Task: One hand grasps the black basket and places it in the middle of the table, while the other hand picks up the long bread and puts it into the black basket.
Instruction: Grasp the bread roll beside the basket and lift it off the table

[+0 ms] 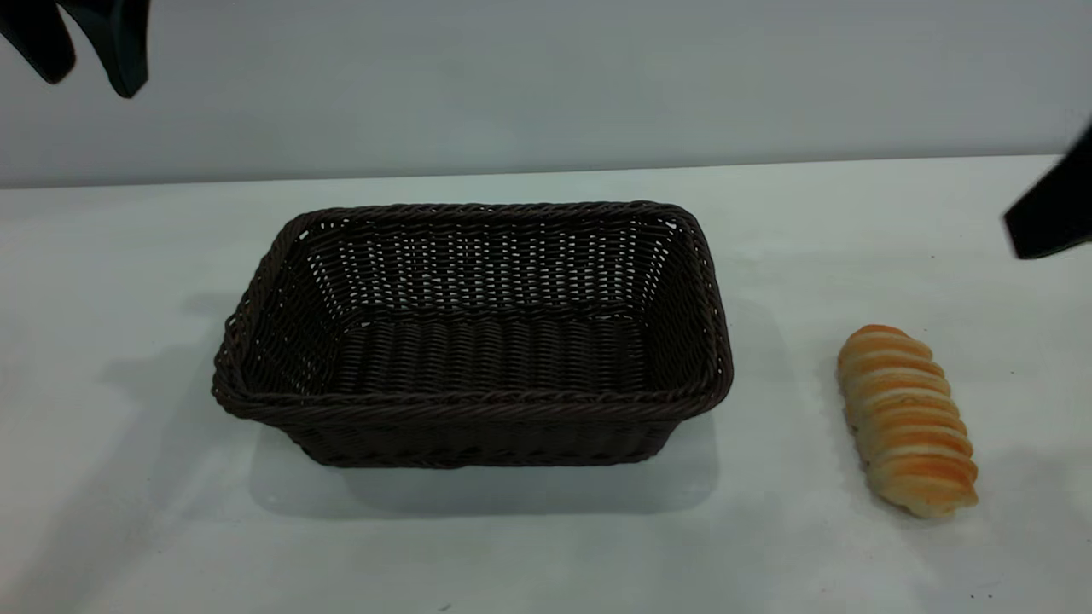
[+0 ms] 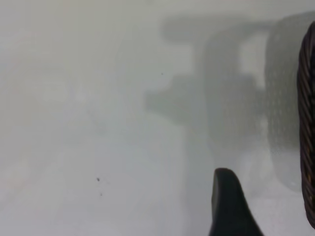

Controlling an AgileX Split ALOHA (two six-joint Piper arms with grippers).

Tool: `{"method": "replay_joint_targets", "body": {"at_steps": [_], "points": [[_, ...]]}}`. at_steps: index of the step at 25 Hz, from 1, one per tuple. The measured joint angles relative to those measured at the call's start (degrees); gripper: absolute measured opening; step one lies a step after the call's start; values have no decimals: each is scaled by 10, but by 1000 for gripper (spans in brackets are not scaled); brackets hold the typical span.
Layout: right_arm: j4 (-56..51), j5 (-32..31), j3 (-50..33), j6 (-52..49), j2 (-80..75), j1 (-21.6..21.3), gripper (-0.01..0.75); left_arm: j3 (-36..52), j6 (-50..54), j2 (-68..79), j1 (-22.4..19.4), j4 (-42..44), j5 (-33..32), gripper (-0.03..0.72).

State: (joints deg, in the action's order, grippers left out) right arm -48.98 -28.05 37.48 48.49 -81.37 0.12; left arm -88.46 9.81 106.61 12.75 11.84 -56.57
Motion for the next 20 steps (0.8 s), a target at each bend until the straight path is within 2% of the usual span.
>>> {"method": "replay_joint_targets", "body": {"at_steps": [6, 13, 17, 20], "points": [[-16, 59, 80, 22, -203, 2, 543, 0, 1, -3, 0, -8, -27, 476], [-39, 116, 142, 58, -358, 43, 515, 0, 1, -3, 0, -9, -47, 476], [-44, 122, 160, 60, -412, 46, 450, 0, 1, -3, 0, -9, -62, 476], [-45, 122, 163, 57, -416, 45, 324, 0, 1, -3, 0, -9, -66, 476]]}}
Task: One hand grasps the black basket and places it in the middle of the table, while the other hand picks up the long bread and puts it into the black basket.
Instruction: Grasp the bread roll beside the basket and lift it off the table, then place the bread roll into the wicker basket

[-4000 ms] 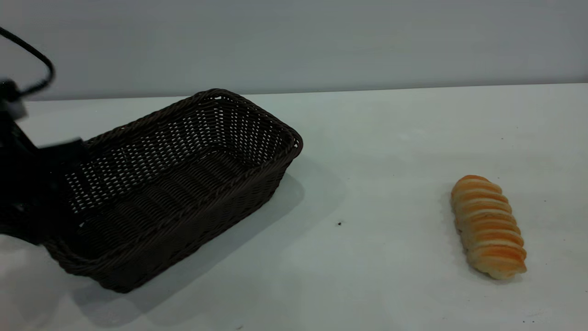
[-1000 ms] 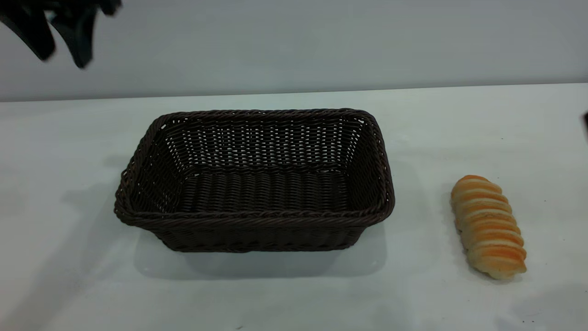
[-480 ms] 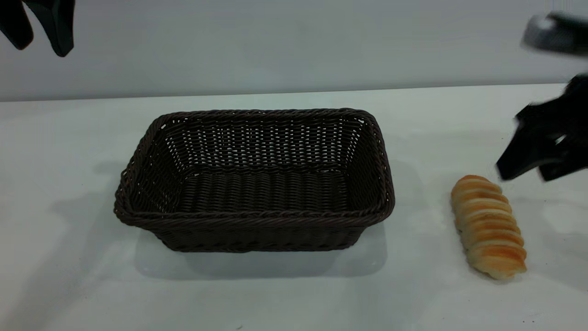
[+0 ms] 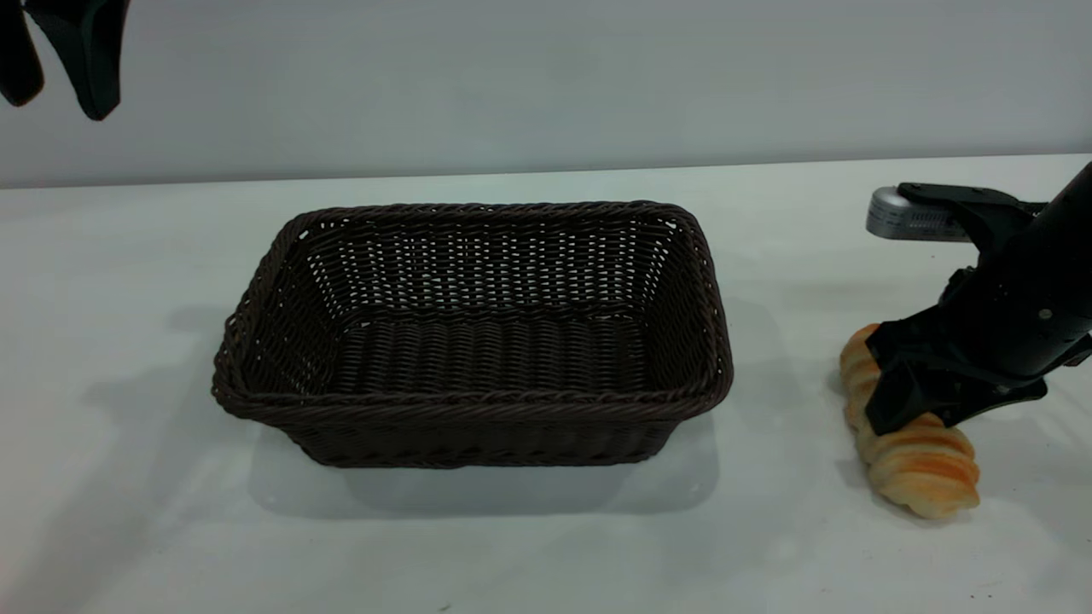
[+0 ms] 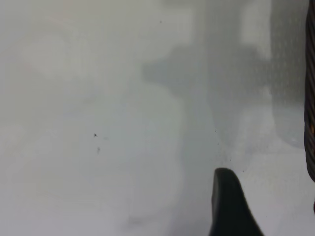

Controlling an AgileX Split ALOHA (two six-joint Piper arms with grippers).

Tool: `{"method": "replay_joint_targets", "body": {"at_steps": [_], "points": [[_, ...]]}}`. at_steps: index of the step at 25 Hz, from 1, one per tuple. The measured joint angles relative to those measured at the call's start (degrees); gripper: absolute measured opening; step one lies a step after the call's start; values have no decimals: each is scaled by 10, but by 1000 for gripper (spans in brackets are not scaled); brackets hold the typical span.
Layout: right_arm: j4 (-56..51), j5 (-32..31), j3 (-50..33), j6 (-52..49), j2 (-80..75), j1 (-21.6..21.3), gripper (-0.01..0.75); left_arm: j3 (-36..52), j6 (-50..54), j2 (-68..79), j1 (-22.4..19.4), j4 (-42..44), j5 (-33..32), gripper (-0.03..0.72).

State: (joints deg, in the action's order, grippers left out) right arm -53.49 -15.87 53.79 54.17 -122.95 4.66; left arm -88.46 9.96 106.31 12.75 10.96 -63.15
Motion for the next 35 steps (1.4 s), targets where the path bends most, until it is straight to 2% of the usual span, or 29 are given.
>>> {"method": "replay_joint_targets", "body": {"at_steps": [2, 4, 6, 9, 12, 14, 18, 21, 25, 29, 32, 35], "points": [[4, -1, 0, -5, 8, 0, 185, 0, 0, 0, 0, 0, -2, 476], [7, -12, -1, -8, 29, 0, 83, 0, 0, 0, 0, 0, -2, 476], [11, -30, 2, -8, 62, 0, 54, 0, 0, 0, 0, 0, -2, 476], [13, -91, 35, -19, 110, 0, 46, 0, 0, 0, 0, 0, -2, 476], [20, -167, 93, -53, 126, 18, 45, 0, 0, 0, 0, 0, -2, 476], [38, -198, 129, -85, 126, 47, 45, 0, 0, 0, 0, 0, -2, 476], [106, -213, 199, -179, 120, 115, 45, 0, -2, 0, 0, 0, -2, 476], [161, -239, 259, -255, 90, 150, 43, 0, -1, 0, 0, -2, -4, 476], [216, -295, 343, -325, 23, 185, 42, 0, -1, 0, 0, -12, -4, 476], [226, -313, 395, -343, -24, 196, 51, 0, -1, 0, 0, -12, -5, 476], [225, -313, 401, -344, -32, 195, 118, 0, -1, 0, 0, -13, -7, 476], [223, -315, 404, -343, -32, 195, 264, 0, -1, 0, 0, -13, -9, 476]]}}
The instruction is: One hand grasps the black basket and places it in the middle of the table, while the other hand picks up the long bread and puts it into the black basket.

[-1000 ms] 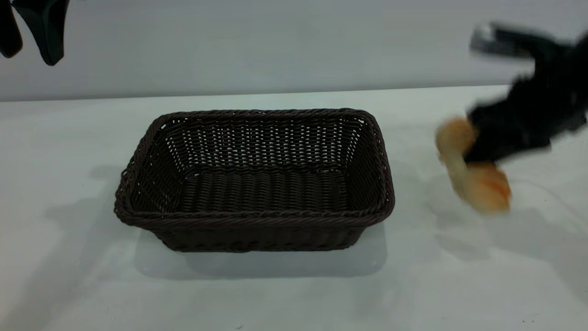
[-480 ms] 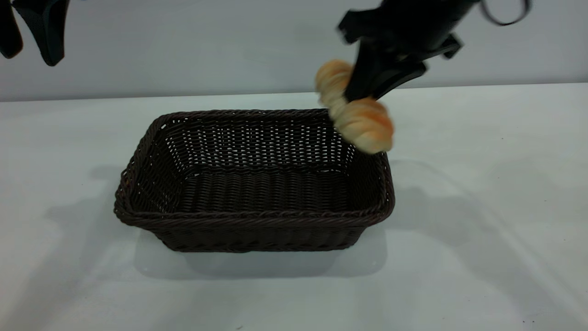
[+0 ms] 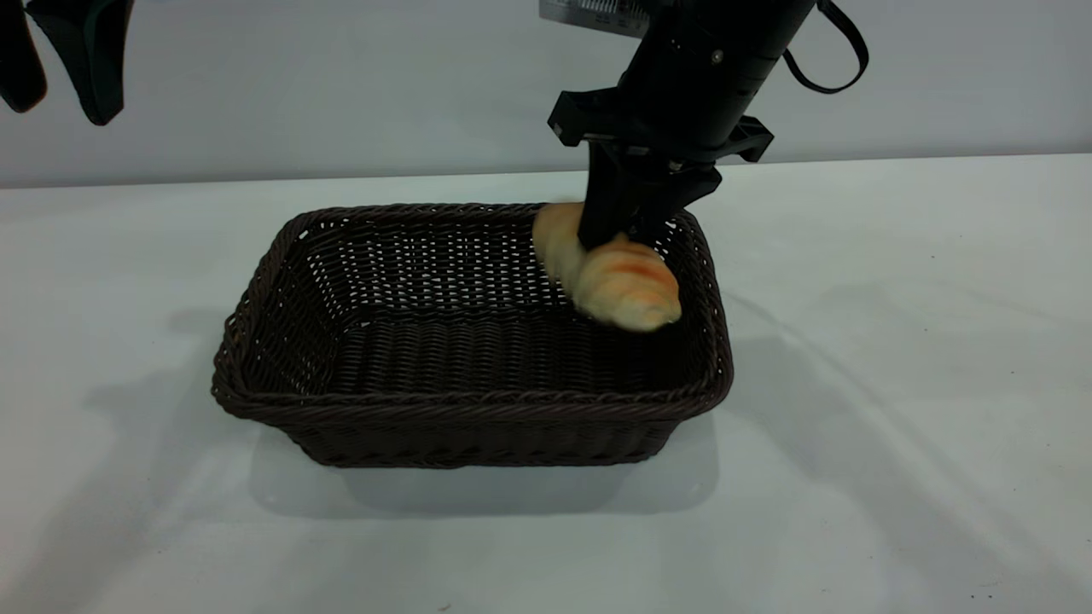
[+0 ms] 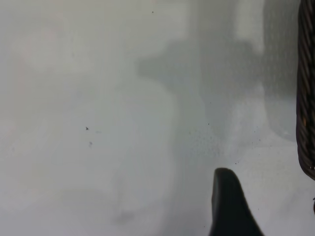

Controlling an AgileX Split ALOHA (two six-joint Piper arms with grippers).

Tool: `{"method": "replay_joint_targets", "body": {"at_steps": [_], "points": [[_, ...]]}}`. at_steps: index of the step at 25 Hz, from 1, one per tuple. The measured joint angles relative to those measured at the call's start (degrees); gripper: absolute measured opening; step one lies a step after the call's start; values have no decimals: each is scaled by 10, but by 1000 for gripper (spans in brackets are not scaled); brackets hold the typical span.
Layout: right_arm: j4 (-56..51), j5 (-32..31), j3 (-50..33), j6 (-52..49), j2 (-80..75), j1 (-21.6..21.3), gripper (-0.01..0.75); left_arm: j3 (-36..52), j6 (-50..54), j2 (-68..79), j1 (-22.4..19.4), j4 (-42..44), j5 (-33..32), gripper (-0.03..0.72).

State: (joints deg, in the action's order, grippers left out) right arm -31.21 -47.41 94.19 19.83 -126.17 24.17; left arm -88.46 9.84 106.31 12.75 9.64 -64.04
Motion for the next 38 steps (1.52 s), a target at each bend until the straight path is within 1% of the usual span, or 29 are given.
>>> {"method": "replay_joint_targets", "body": {"at_steps": [3, 5, 7, 9, 11, 12, 14, 15, 16, 18, 19, 23, 26, 29, 38], "points": [[8, -12, 1, 0, 0, 0, 404, 0, 0, 0, 0, 0, -1, 476], [30, -26, 1, 0, 3, 0, 459, 0, 0, 0, 0, 0, -1, 476], [69, -43, 1, -9, 15, -3, 484, 0, 0, 0, 0, 0, 6, 476], [118, -59, 1, -36, 40, -10, 492, 0, -1, 0, 0, 0, 18, 476], [177, -89, 1, -70, 76, -27, 494, 0, -6, 0, 0, 0, 25, 476], [209, -108, 1, -89, 94, -38, 494, 0, -10, 0, 0, 0, 25, 476], [256, -170, 1, -108, 126, -71, 495, 0, -17, -3, 0, 1, 25, 476], [267, -197, 1, -113, 143, -88, 495, 0, -23, -7, 0, 1, 24, 476], [276, -210, 1, -117, 157, -102, 495, 0, -29, -13, 0, 2, 23, 476], [281, -219, -3, -121, 201, -128, 495, 0, -37, -35, 0, 2, 14, 476], [282, -220, -11, -121, 230, -135, 495, 0, -40, -47, 0, 3, 8, 476], [285, -228, -60, -121, 358, -141, 495, 14, -44, -121, 0, 34, -24, 476], [283, -234, -103, -121, 469, -141, 495, 31, -42, -193, 0, 49, -25, 476], [283, -235, -151, -124, 567, -141, 495, 60, -42, -276, 0, 41, -25, 476], [274, -235, -324, -140, 812, -142, 491, 214, -41, -538, 0, 29, -23, 476]]}}
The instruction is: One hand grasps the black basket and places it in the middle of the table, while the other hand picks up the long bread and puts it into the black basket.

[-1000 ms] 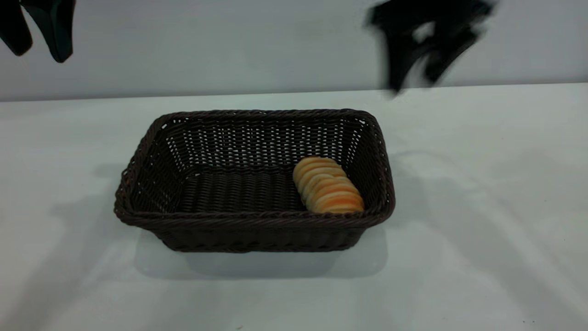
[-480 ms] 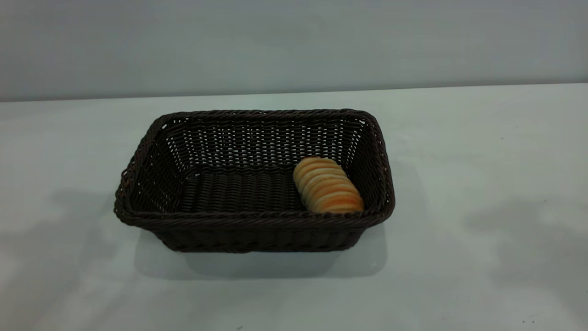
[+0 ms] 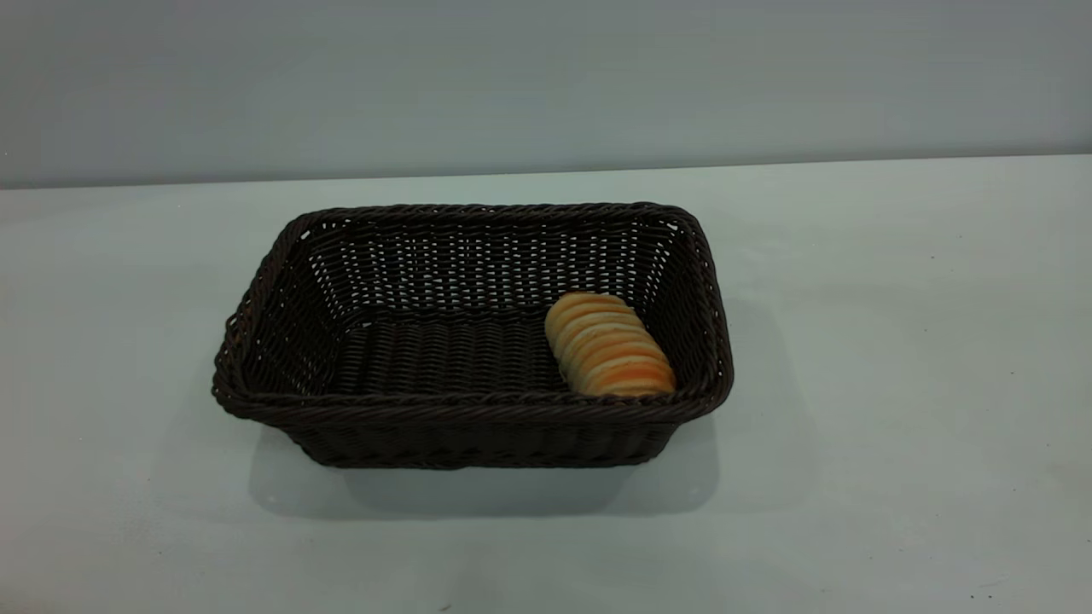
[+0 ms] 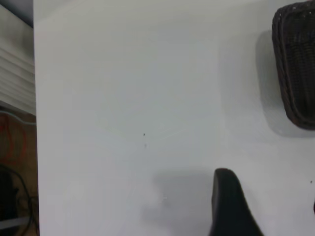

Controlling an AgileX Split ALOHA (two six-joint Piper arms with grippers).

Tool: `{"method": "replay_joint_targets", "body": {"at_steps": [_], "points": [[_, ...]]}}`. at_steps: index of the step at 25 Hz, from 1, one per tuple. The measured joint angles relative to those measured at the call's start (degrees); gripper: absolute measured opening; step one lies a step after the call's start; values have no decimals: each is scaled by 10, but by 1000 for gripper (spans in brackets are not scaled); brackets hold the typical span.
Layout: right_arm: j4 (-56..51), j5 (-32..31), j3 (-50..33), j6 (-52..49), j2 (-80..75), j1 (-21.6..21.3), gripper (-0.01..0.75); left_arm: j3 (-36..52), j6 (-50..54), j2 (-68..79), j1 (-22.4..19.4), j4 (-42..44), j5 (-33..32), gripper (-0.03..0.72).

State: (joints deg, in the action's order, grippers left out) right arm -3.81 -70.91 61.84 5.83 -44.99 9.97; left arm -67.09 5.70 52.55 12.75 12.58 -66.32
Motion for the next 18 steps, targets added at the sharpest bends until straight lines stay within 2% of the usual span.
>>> {"method": "replay_joint_targets", "body": {"at_steps": [4, 11, 18], "points": [[-4, 1, -90, -4, 90, 0, 488, 83, 1, -107, 0, -2, 6, 476], [-20, 45, -237, -6, 228, 0, 489, 228, 3, -281, 0, -6, 20, 476], [0, 56, -322, -4, 344, 0, 487, 319, 3, -427, 0, -17, 19, 476]]}}
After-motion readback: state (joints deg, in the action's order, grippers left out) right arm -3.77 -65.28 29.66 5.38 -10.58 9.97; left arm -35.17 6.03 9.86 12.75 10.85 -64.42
